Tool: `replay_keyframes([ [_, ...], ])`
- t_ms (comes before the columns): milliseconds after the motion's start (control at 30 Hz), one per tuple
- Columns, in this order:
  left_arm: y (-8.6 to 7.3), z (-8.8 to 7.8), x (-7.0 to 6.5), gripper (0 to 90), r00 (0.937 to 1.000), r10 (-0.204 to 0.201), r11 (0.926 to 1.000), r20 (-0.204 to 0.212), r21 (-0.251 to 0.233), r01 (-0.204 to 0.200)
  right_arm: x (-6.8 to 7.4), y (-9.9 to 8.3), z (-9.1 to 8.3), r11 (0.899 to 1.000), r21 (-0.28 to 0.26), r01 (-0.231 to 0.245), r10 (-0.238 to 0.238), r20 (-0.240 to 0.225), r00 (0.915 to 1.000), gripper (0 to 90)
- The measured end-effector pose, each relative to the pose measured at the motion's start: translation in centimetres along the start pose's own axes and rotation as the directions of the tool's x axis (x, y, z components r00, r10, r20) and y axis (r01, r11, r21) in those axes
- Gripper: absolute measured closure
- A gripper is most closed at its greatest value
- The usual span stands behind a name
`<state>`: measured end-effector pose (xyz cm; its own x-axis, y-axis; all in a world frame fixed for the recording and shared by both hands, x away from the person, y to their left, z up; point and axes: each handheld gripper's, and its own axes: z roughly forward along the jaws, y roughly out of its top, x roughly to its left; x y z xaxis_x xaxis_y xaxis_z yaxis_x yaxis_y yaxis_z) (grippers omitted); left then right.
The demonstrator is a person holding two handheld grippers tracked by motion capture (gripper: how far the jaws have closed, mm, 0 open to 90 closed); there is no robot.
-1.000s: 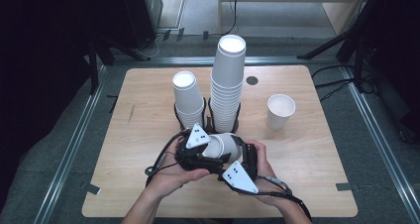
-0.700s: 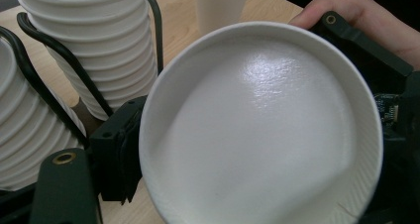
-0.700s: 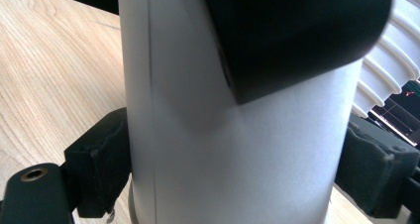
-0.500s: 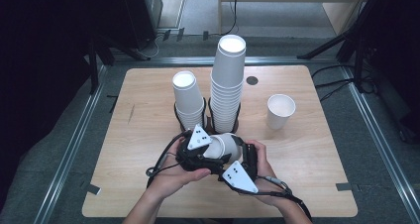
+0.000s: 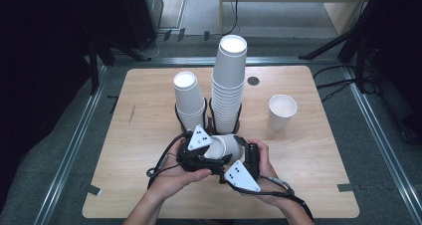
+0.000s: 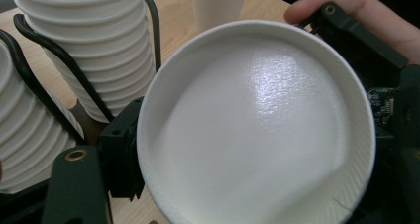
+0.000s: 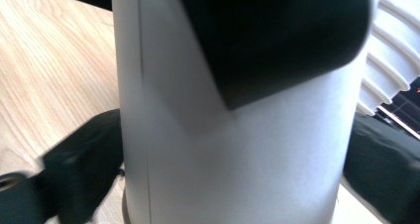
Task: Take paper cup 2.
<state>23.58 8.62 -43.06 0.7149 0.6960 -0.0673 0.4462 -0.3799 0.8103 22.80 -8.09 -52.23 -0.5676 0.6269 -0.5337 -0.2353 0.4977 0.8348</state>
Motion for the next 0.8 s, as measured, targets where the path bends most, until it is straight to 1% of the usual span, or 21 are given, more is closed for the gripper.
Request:
replay_keyframes([
  [100,0.0,0.0,0.1,23.6,1.0000,0.003,1.0000,0.007,0.003,-0.003,-0.2,0.2,-0.1,1.000,-0.008,-0.021,0.021,-0.003,0.9998,0.0],
  [233,0.0,0.0,0.0,23.7,0.9999,0.003,1.0000,0.012,0.002,-0.003,-0.3,0.1,-0.2,1.000,-0.015,-0.024,0.024,-0.001,0.9997,0.0],
  [300,-0.1,0.0,0.1,23.7,1.0000,0.004,1.0000,0.008,0.002,-0.004,-0.3,0.1,-0.2,0.999,-0.019,-0.030,0.030,-0.004,0.9995,0.0],
  [333,-0.1,0.0,0.1,23.7,1.0000,0.002,1.0000,0.005,0.001,-0.002,-0.3,0.1,-0.3,0.999,-0.019,-0.029,0.029,-0.005,0.9996,0.0],
  [400,-0.1,0.0,0.2,23.6,0.9999,-0.015,0.9999,0.001,-0.007,0.015,-0.3,0.1,-0.3,0.999,-0.021,-0.029,0.029,-0.005,0.9996,0.0],
  [633,-0.2,-0.1,0.3,23.7,0.9999,-0.012,0.9999,0.000,-0.011,0.013,-0.6,0.2,-0.7,1.000,-0.024,-0.011,0.011,-0.011,0.9999,0.0],
  [733,-0.2,-0.2,0.3,23.6,0.9998,-0.016,0.9997,0.007,-0.019,0.017,-0.7,0.3,-1.0,1.000,-0.030,-0.007,0.006,-0.016,0.9998,0.0],
  [800,-0.1,-0.2,0.4,23.3,0.9994,-0.033,0.9991,0.013,-0.024,0.034,-0.7,0.4,-1.3,1.000,-0.028,-0.003,0.002,-0.019,0.9998,0.0],
])
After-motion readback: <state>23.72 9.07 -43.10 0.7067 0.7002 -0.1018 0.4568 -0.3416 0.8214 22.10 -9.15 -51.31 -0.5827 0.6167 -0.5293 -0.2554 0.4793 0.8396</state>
